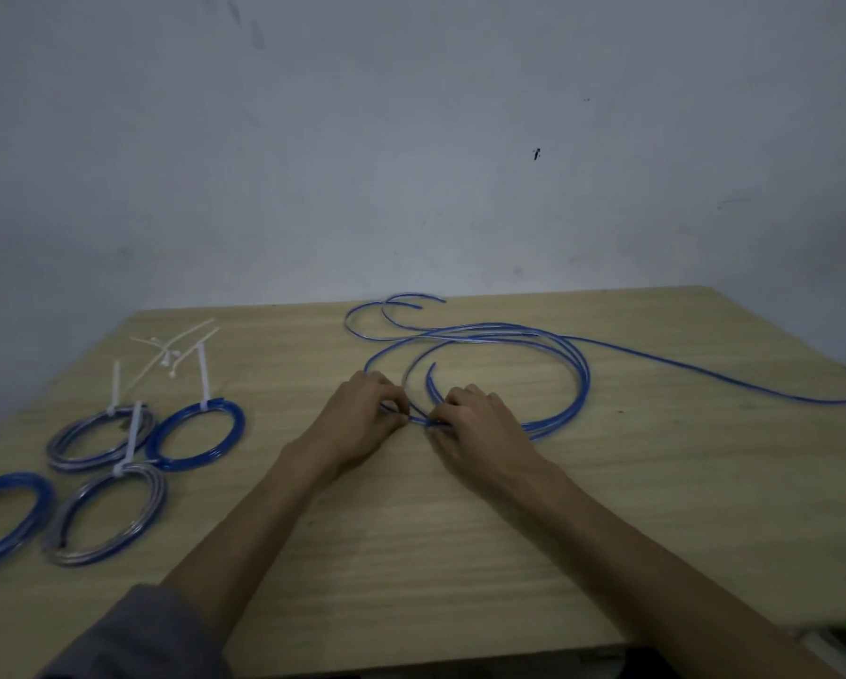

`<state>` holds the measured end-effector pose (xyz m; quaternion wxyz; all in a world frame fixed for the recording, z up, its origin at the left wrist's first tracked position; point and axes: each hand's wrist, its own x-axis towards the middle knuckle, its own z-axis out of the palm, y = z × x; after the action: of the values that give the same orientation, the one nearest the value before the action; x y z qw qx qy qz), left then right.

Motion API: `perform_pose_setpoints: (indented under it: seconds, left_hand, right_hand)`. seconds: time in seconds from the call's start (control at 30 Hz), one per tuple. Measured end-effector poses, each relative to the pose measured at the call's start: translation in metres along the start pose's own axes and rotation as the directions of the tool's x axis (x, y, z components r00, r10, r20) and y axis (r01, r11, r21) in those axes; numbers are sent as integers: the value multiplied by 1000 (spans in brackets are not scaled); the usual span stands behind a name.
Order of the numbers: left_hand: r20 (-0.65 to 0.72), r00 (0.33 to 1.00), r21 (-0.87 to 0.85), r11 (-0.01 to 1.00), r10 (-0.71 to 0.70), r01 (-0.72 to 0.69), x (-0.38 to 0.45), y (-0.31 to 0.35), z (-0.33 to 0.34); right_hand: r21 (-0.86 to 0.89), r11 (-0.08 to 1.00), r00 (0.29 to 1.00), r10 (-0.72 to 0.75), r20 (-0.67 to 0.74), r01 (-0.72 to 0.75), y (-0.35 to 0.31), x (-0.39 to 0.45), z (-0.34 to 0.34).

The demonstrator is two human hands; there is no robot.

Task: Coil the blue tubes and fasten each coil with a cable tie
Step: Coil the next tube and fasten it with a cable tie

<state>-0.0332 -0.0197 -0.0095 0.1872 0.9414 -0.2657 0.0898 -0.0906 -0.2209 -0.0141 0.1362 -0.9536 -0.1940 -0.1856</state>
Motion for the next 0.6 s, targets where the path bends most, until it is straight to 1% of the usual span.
perform_pose_setpoints:
  seconds: [0.13,0.27,0.33,0.4,0.5,0.6]
  left_hand:
    - [-22,999,0,999,44,-44,4,3,1]
    - [-151,986,-56,996,66,-75,1,9,8]
    - [-237,967,-71,991,93,-112,-1,15,9]
    - [-297,949,-76,988,104,-132,-1,16,6]
    - [-333,937,-35,992,106,-124,1,10,-1]
    - [-367,929,-59,995,53,-80,5,1,-7]
  right_hand:
    - [11,1000,1000,8,-18,-8,3,1,5]
    - [45,997,995,73,-69,-70,7,2,4]
    - [36,997,988,78,-133,-74,10,4,3]
    - [-2,999,972,47,-229,-49,12,6,2]
    - [-49,999,921,-9,-389,-11,15,11,-2]
    - [-86,994,885,-97,-455,64,18,22,-15]
